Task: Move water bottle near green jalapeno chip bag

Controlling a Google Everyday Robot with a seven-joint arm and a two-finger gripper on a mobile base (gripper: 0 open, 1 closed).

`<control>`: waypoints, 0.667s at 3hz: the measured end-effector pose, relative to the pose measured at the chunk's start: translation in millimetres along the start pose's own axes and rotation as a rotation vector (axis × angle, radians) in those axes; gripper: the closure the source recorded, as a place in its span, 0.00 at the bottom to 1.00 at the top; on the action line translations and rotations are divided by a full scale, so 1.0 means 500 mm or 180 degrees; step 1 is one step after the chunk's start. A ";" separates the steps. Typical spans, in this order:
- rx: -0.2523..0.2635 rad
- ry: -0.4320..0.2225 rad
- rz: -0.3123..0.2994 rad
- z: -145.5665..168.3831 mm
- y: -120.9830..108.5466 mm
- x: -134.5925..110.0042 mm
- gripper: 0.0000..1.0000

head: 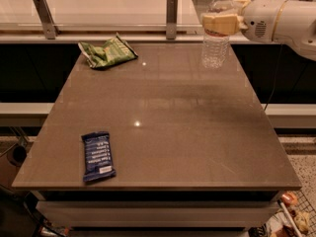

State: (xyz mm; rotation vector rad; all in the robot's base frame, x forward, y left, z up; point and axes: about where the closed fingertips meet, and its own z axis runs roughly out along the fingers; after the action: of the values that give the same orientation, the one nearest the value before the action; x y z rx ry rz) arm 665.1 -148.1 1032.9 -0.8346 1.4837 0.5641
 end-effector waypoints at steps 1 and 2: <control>0.0231 0.0020 -0.0095 0.042 -0.038 -0.017 1.00; 0.0351 0.0050 -0.0127 0.103 -0.074 -0.017 1.00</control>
Offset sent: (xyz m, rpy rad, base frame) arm 0.1020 0.0303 0.0075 -0.0460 -0.0484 -0.1553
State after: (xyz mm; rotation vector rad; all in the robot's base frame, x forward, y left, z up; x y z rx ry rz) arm 725.6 -129.8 1041.2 -0.7823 1.4954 0.4431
